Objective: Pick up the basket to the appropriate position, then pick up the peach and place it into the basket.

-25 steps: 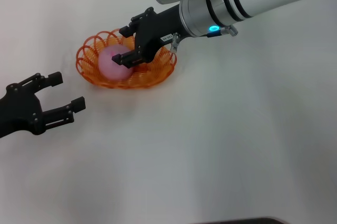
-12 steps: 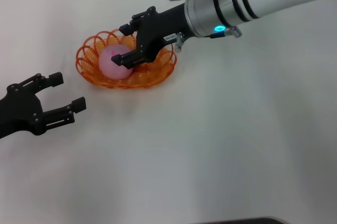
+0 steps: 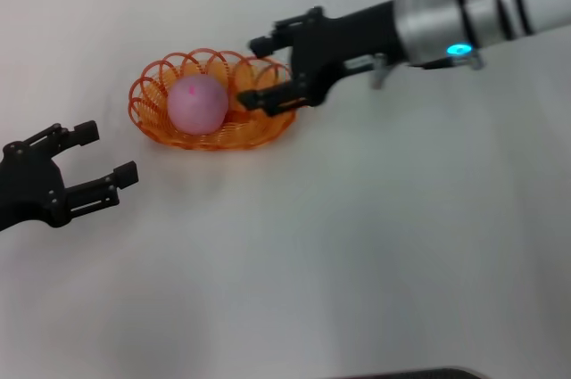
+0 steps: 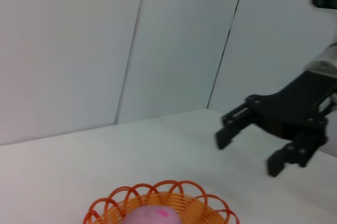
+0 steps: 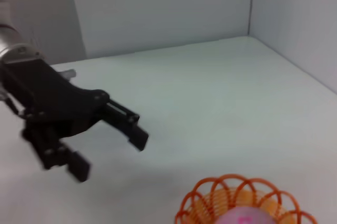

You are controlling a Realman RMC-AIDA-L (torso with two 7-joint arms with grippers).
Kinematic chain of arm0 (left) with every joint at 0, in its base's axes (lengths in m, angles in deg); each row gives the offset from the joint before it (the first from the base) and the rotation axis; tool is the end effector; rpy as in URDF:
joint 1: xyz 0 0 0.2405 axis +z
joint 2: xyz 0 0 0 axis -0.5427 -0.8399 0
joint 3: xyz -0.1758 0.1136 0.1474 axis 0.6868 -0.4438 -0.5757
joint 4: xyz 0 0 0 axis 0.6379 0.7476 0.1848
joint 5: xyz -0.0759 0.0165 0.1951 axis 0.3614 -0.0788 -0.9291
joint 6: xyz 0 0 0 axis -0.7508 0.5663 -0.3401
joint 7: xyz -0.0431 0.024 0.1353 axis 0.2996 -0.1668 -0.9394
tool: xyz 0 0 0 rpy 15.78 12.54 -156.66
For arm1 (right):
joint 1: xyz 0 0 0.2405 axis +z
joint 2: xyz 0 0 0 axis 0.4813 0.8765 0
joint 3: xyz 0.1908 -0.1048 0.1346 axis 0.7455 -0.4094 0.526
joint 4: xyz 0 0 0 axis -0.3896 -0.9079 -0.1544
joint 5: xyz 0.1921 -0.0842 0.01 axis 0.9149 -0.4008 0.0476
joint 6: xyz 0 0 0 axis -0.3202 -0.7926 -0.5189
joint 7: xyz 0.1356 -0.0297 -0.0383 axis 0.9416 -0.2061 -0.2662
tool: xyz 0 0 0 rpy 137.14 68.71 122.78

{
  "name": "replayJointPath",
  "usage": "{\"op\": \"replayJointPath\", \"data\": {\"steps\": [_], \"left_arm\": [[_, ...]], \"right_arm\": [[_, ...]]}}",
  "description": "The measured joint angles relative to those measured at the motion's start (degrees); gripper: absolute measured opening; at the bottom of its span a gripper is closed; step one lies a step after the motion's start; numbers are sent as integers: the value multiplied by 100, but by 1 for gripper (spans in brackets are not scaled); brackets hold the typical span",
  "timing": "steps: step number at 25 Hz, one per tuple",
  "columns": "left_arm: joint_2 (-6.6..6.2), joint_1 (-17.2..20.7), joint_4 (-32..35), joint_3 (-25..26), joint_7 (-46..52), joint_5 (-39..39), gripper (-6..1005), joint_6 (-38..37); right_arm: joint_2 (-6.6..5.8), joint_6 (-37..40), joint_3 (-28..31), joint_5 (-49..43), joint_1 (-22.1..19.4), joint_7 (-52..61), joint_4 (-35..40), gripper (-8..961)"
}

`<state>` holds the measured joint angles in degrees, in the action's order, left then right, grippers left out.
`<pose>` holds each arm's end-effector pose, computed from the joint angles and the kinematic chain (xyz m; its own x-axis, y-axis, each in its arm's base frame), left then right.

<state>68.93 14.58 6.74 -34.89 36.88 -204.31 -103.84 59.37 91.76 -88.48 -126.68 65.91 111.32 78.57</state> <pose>-0.3205 0.2537 0.0099 0.7200 0.3385 0.6058 0.5686 -0.7882 -0.2353 0.1647 0.3718 -0.0503 0.9519 -0.1729 -0.2529 -0.2152 -0.9650 -0.1500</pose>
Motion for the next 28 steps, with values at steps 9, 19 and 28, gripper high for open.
{"op": "replayJointPath", "data": {"steps": [9, 19, 28], "left_arm": [[-13, 18, 61, 58, 0, 0, 885, -9], [-13, -26, 54, 55, 0, 0, 885, 0], [-13, -38, 27, 56, -33, 0, 885, 0]], "right_arm": [[-191, 1299, 1177, -264, -871, -56, 760, 773], [25, 1386, 1608, -549, -930, -191, 698, 768], [195, 1488, 2238, 7, -1055, -1819, -419, 769]]}}
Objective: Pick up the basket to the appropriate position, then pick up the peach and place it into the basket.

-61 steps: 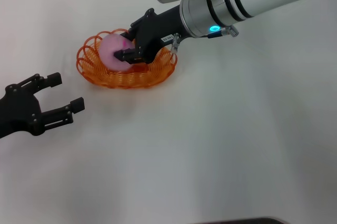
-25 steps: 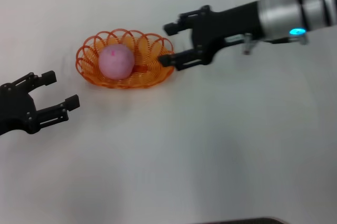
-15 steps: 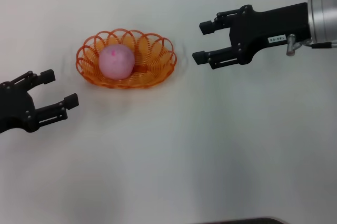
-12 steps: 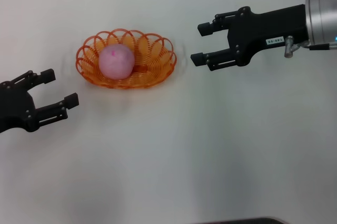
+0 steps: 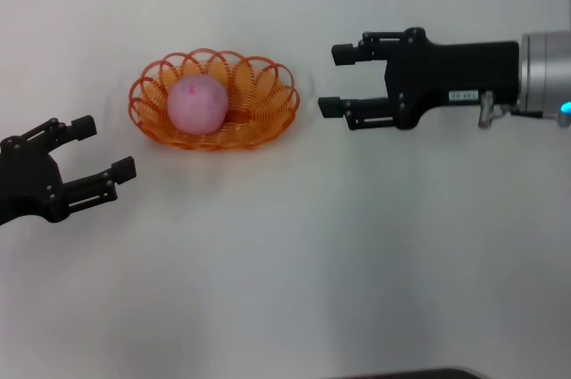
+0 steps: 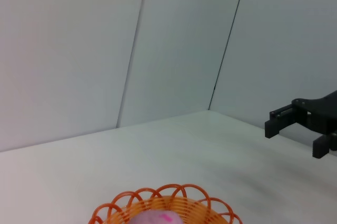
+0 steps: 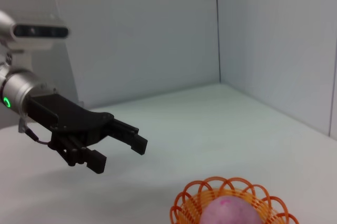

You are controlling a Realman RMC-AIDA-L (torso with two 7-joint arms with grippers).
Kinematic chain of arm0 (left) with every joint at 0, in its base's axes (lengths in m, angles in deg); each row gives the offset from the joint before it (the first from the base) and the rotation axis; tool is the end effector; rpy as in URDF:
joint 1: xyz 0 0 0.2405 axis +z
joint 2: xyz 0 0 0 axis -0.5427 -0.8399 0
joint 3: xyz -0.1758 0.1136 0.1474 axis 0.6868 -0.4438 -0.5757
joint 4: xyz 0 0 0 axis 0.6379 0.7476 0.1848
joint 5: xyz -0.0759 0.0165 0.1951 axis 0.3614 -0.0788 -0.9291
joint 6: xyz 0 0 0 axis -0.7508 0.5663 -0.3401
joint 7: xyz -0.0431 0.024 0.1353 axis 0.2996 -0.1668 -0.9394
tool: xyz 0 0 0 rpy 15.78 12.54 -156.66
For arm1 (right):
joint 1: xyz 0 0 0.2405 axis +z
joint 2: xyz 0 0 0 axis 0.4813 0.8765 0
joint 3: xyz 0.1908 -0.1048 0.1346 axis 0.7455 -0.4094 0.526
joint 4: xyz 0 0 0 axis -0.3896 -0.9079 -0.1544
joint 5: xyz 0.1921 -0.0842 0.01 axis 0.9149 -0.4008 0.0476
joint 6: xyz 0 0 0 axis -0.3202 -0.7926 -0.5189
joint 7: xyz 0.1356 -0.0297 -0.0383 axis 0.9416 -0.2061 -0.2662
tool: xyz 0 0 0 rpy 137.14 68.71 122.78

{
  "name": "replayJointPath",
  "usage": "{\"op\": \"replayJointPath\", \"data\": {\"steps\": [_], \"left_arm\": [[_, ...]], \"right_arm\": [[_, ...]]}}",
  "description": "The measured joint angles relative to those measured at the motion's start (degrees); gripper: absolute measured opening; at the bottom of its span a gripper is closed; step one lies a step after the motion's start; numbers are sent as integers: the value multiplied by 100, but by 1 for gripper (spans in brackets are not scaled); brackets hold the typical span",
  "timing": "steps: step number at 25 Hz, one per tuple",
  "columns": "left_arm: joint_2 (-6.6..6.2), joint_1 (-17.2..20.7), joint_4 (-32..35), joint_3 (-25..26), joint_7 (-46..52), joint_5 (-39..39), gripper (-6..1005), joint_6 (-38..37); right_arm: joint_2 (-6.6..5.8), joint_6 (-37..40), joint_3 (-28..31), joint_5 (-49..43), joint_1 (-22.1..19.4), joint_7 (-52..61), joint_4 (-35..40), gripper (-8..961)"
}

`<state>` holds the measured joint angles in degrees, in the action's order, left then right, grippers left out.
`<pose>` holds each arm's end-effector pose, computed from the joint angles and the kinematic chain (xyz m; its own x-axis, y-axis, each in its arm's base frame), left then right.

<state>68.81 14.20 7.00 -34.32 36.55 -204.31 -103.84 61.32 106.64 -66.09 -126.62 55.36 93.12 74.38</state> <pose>-0.3202 0.2564 0.0127 0.7260 0.3257 0.6057 0.5617 -0.7889 -0.2490 0.2387 0.3289 -0.0107 0.8680 -0.1735 -0.4652 -0.2903 -0.9374 -0.1922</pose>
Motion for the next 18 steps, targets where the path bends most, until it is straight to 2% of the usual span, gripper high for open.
{"op": "replayJointPath", "data": {"steps": [6, 18], "left_arm": [[0, 9, -2, 0, -8, 0, 885, 1], [0, 3, -2, 0, -11, 0, 885, 43]], "right_arm": [[-18, -76, 380, 32, -41, -990, -858, 769], [-24, -250, 357, 10, -110, -1081, -932, 768]]}}
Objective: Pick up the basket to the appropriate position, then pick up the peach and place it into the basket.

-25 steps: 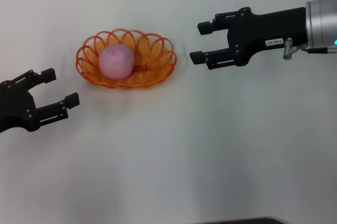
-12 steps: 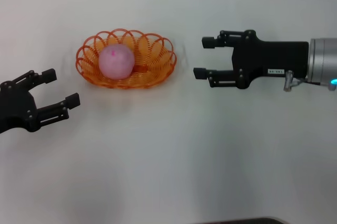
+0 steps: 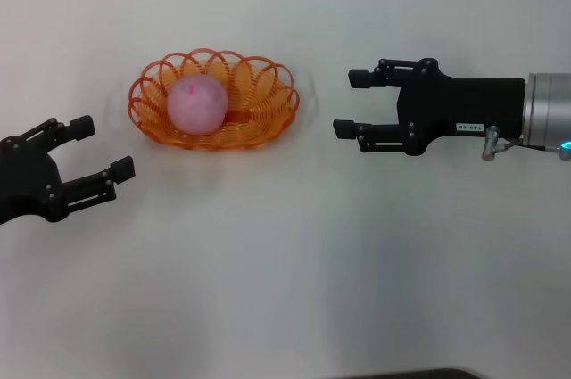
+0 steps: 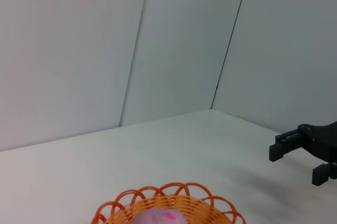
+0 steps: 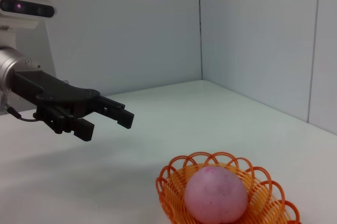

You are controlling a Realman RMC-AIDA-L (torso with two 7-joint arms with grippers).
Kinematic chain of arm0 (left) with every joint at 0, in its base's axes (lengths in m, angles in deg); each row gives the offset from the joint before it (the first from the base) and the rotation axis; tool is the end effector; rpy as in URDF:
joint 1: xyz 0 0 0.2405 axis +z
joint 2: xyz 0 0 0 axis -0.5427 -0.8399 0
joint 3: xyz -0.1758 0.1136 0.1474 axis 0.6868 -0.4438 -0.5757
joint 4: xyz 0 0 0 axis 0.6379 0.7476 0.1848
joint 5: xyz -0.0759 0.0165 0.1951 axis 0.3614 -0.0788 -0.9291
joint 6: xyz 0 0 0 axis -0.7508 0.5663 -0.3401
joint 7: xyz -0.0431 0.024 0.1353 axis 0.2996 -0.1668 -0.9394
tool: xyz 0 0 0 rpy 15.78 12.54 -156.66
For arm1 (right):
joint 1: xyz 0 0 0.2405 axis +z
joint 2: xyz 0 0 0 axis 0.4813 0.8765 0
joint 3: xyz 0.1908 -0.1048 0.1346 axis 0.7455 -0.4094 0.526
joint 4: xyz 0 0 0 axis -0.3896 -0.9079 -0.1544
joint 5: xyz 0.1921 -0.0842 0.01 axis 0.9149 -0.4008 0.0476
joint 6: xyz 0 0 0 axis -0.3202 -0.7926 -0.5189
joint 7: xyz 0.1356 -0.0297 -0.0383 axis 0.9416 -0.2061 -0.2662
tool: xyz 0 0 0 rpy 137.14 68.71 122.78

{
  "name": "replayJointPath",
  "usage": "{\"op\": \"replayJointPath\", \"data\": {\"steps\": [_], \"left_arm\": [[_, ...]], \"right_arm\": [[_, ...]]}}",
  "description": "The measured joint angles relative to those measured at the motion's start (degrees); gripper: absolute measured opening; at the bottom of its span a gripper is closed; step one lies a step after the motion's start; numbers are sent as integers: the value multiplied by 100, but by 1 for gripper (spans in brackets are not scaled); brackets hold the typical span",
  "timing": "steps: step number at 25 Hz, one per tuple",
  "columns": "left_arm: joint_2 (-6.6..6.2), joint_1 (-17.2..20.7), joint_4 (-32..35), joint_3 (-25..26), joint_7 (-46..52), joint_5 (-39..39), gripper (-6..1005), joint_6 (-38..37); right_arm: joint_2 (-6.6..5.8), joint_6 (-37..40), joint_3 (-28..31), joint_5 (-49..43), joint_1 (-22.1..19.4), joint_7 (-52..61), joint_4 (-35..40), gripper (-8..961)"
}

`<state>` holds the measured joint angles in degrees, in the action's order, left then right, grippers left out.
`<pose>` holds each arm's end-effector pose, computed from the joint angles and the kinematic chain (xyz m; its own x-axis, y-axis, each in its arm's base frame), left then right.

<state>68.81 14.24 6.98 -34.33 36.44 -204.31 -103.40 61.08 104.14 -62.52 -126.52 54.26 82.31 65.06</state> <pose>-0.3212 0.2568 0.0126 0.7278 0.3264 0.6032 0.5638 -0.7855 -0.2552 0.2711 0.3149 -0.0248 0.8656 -0.1686 -0.4715 -0.3130 -0.9172 -0.2466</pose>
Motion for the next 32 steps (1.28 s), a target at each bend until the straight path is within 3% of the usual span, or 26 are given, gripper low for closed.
{"op": "replayJointPath", "data": {"steps": [17, 27, 32], "left_arm": [[8, 16, 0, 0, 0, 0, 885, 10], [9, 45, 1, 1, 21, 0, 885, 9], [9, 37, 0, 0, 30, 0, 885, 9]], "right_arm": [[14, -74, -41, 6, 27, 5, -78, 769], [-214, 349, 172, -125, -243, 61, 65, 769], [-241, 358, 220, -130, -272, 63, 65, 769]]}}
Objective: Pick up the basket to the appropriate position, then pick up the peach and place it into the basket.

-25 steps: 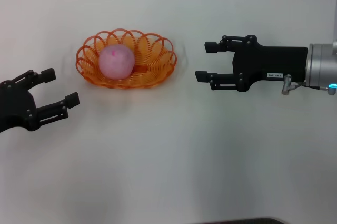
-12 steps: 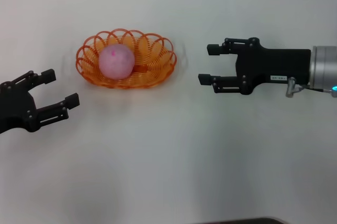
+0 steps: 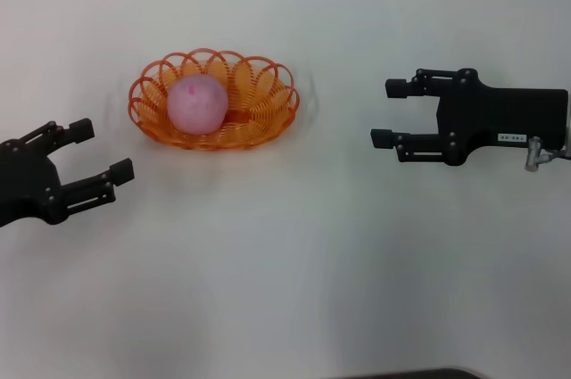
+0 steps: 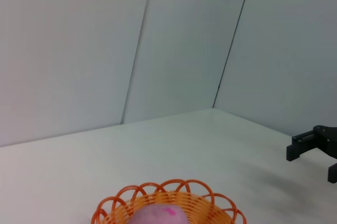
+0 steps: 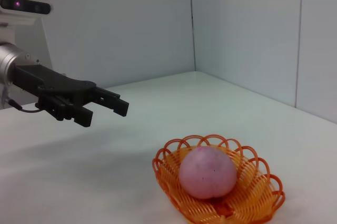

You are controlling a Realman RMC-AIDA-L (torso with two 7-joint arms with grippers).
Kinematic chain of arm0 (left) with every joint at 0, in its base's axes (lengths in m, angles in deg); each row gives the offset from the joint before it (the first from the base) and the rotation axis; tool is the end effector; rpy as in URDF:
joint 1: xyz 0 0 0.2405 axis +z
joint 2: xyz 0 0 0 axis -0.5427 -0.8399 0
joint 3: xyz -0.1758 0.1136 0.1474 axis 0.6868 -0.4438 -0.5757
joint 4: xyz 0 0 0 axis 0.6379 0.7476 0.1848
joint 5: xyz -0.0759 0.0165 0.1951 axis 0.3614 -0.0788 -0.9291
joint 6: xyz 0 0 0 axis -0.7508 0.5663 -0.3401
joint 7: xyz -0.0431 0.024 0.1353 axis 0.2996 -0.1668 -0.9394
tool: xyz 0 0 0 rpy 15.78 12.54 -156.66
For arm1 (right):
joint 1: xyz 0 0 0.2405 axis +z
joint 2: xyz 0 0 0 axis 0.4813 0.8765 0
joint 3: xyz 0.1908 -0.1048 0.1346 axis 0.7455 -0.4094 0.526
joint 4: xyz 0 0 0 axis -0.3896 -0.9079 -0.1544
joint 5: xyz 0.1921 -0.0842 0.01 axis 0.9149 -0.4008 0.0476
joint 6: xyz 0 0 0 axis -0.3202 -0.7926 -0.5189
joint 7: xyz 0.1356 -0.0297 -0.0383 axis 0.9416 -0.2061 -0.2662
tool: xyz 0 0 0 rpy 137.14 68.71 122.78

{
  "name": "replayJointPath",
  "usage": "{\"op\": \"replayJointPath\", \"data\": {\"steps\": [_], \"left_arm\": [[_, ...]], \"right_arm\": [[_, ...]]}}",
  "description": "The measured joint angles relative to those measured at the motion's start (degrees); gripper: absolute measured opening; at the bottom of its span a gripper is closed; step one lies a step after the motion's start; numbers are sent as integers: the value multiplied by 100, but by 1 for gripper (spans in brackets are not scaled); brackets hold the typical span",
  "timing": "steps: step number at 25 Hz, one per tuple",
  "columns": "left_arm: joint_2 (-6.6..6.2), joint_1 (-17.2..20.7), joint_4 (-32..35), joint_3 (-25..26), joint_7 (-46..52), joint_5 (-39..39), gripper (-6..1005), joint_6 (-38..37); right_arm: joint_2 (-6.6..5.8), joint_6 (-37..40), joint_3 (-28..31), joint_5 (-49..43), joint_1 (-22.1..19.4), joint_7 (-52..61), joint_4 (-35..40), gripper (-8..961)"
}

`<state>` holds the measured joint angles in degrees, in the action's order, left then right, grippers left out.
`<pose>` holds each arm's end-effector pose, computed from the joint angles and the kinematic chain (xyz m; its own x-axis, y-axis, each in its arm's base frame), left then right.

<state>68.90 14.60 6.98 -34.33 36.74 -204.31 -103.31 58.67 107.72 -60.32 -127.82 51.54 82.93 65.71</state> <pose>-0.3227 0.2548 0.0120 0.7220 0.3356 0.6050 0.5734 -0.7796 -0.2519 0.2927 0.3016 -0.0032 0.8636 -0.1987 -0.4634 -0.3408 -0.9074 -0.2460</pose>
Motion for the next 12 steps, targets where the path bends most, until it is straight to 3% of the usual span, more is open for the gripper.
{"op": "replayJointPath", "data": {"steps": [12], "left_arm": [[0, -37, 0, 0, 11, 0, 885, 0]], "right_arm": [[-5, -31, 3, -6, 12, 1, -1, 769]]}}
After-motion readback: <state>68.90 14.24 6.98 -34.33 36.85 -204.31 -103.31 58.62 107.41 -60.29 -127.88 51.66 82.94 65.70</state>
